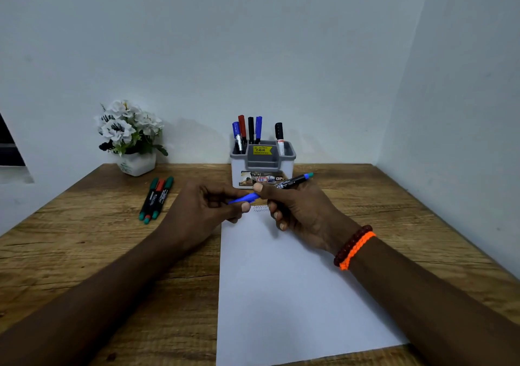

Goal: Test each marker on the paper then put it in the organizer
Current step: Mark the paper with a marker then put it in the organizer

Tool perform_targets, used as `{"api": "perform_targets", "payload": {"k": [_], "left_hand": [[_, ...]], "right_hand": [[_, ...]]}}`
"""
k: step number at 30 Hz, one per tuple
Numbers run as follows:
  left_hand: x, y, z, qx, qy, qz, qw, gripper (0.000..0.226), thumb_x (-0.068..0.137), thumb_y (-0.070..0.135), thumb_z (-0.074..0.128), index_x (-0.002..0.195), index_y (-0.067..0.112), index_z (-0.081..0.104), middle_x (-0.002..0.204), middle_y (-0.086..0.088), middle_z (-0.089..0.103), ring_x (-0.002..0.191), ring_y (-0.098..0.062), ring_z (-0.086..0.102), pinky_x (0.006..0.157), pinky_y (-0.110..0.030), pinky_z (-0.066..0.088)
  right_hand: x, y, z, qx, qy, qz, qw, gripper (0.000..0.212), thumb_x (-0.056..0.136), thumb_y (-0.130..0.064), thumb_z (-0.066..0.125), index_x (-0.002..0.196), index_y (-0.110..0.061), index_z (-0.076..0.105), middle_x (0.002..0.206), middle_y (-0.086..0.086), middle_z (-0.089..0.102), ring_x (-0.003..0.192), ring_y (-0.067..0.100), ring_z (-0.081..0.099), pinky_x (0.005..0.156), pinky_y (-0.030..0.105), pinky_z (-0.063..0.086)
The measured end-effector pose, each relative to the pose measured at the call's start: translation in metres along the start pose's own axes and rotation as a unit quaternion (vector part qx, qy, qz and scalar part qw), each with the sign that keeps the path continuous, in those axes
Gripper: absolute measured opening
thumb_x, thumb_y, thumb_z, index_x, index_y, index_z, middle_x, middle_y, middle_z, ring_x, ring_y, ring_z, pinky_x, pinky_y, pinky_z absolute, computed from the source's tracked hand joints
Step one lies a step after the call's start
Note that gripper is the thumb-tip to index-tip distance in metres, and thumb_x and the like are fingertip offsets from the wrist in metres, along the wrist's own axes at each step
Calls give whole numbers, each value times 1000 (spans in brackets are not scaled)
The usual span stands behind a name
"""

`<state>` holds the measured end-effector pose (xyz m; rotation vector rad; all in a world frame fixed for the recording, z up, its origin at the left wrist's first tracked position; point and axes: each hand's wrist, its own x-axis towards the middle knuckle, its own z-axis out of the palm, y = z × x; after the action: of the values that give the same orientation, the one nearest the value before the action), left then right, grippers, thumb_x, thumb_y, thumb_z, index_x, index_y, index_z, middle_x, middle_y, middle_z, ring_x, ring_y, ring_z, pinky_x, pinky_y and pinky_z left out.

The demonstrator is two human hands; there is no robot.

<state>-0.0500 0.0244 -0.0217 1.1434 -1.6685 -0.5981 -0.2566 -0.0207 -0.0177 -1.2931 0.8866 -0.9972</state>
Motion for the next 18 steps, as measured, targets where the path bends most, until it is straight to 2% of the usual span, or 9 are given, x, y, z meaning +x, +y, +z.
{"api": "perform_targets", "payload": {"k": [4, 7, 9, 11, 13, 15, 18], "left_hand": [[1, 4, -1, -25, 15, -14, 999, 28, 83, 13, 80, 111, 15, 78, 82, -3, 79, 70, -19, 75, 69, -21, 59], [1, 5, -6, -41, 22, -27, 999, 25, 83, 14, 81, 108, 16, 79, 83, -2, 80, 68, -19, 75, 65, -20, 58], [0, 6, -10, -47, 21, -33, 998, 21, 83, 13, 81, 104, 14, 80, 84, -2, 80, 65, -19, 73, 63, -21, 57], [2, 6, -11, -86, 16, -54, 995, 17, 83, 14, 79, 100, 12, 81, 82, -6, 78, 66, -22, 69, 64, -27, 58], [5, 5, -11, -182, 13, -93, 979, 19, 81, 17, 77, 97, 8, 81, 78, -11, 73, 68, -24, 61, 64, -32, 56], [7, 4, -12, -247, 10, -116, 962, 23, 79, 18, 76, 97, 4, 80, 76, -13, 66, 69, -22, 56, 61, -30, 54], [6, 5, -9, -252, -8, -113, 961, 24, 80, 18, 75, 98, 1, 79, 74, -14, 64, 68, -21, 55, 59, -28, 53]], "right_hand": [[4, -9, -6, -1, -14, -10, 1000, 37, 89, -24, 86, 106, 8, 77, 67, 7, 63, 54, 16, 55, 44, 26, 46], [6, -19, -22, -16, 6, -36, 999, 26, 88, -23, 87, 89, -1, 74, 71, 11, 65, 57, 21, 59, 46, 28, 49], [5, -24, -37, -92, 22, -68, 993, 28, 86, -22, 89, 83, 2, 75, 72, 15, 70, 61, 26, 63, 50, 30, 51], [1, -29, -44, -191, -4, -89, 978, 29, 85, -23, 90, 85, 4, 79, 75, 18, 75, 66, 28, 70, 56, 33, 56], [-4, -35, -39, -259, -56, -84, 961, 26, 85, -24, 90, 87, 1, 81, 80, 15, 80, 71, 28, 77, 62, 36, 60], [-10, -41, -28, -277, -97, -77, 953, 24, 85, -22, 90, 90, -1, 82, 83, 14, 82, 78, 30, 81, 68, 39, 64], [-16, -45, -14, -293, -104, -86, 946, 21, 85, -19, 91, 93, -2, 81, 81, 10, 82, 78, 29, 81, 68, 38, 65]]}}
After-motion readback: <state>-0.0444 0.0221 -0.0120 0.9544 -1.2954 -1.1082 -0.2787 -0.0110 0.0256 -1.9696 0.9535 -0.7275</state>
